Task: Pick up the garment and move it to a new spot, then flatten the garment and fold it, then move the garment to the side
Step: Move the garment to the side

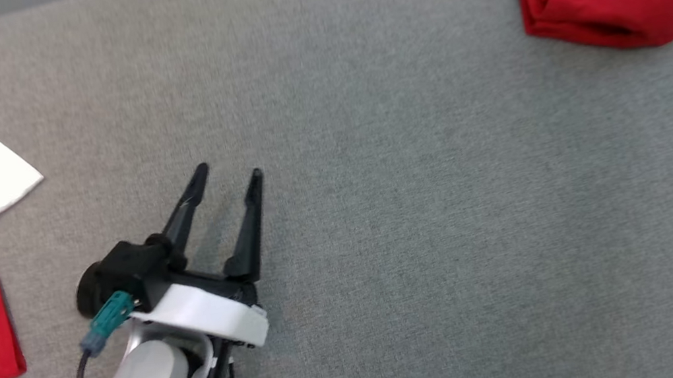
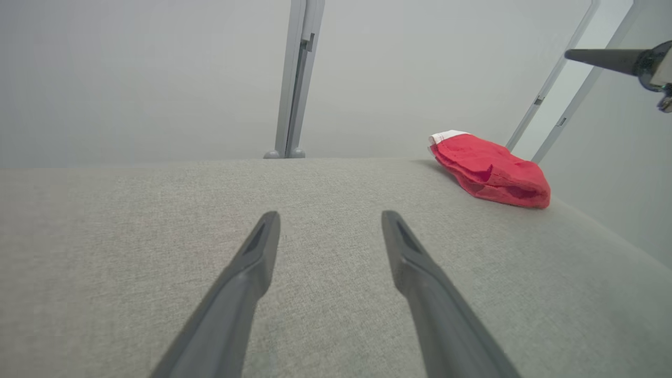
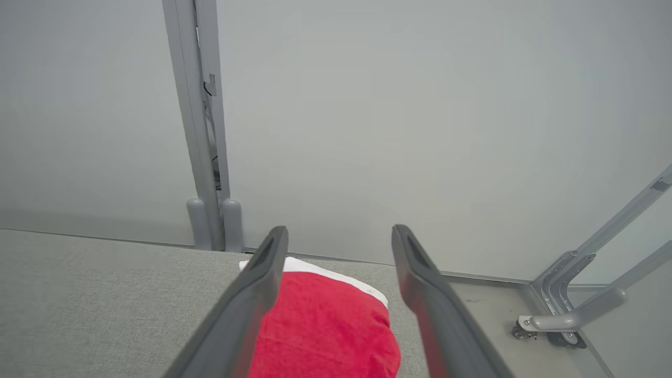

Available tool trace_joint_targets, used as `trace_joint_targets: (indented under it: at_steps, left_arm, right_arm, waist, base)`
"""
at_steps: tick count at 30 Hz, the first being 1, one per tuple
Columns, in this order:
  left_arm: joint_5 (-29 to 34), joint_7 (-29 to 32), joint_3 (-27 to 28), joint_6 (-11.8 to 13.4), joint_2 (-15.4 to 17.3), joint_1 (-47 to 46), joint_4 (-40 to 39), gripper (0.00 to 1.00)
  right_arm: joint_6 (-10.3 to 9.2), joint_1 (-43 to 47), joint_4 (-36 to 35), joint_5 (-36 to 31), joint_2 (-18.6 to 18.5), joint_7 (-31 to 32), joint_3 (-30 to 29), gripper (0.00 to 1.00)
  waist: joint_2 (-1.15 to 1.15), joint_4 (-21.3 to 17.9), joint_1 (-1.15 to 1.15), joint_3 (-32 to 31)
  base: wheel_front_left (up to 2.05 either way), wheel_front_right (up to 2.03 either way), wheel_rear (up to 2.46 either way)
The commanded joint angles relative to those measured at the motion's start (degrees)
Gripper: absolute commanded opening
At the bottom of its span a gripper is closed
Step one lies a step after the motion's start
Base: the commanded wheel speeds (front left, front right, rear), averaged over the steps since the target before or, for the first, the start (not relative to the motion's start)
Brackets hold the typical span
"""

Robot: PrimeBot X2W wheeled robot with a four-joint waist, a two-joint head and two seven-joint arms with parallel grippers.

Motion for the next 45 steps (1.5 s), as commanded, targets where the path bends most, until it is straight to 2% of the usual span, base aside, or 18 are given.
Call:
trace_joint_targets:
  at_steps: [1,7,13,19,20,28,36,45]
  left_arm:
    - [-0.5,-0.2,0.9,0.4,0.6,0.9,-0.4,1.0]
    - [-1.1,-0.2,4.6,2.1,2.9,4.8,-3.2,1.0]
    - [-1.9,-0.2,7.3,3.4,4.2,9.0,-6.1,1.0]
    - [-2.3,-0.3,9.3,4.6,4.8,12.6,-8.7,1.0]
    - [-2.3,-0.3,9.3,4.6,4.8,12.6,-8.7,1.0]
    - [-2.0,-0.3,11.8,5.3,4.4,16.5,-10.7,1.0]
    - [0.0,-0.3,15.0,4.7,1.8,19.8,-11.2,1.0]
    - [5.9,-0.3,20.5,2.4,-1.9,24.4,-12.0,1.0]
  right_arm:
    - [0.0,1.6,-1.2,-0.3,-0.3,-0.4,-0.6,1.0]
    - [0.0,7.2,-12.5,-3.1,-3.5,-0.5,-8.2,1.0]
    - [0.0,19.0,-24.1,-8.2,-6.2,-0.4,-20.7,1.0]
    - [0.0,34.6,-35.6,-15.1,-5.2,-0.4,-34.6,1.0]
    - [0.0,34.6,-35.6,-15.1,-5.2,-0.4,-34.6,1.0]
    - [0.0,51.9,-48.3,-23.0,0.9,-0.5,-47.9,1.0]
    - [0.01,65.9,-58.5,-28.9,8.3,-0.5,-54.0,1.0]
    - [0.01,73.4,-61.5,-32.4,13.0,-0.5,-58.2,1.0]
  waist:
    - [0.0,-0.6,0.0,-3.2]
    - [0.0,0.1,0.0,-8.1]
    - [0.0,2.1,0.0,-11.6]
    - [0.0,4.5,0.0,-13.9]
    - [0.0,4.5,0.0,-13.9]
    - [0.0,7.0,0.0,-15.8]
    - [0.0,8.1,0.0,-17.2]
    - [0.0,8.8,0.0,-17.8]
  base:
    - [0.0,0.0,0.0]
    - [0.0,0.0,0.0]
    - [0.0,0.0,0.0]
    - [0.0,0.0,0.0]
    - [0.0,0.0,0.0]
    - [0.0,0.0,0.0]
    - [0.0,0.0,0.0]
    - [0.0,0.0,0.0]
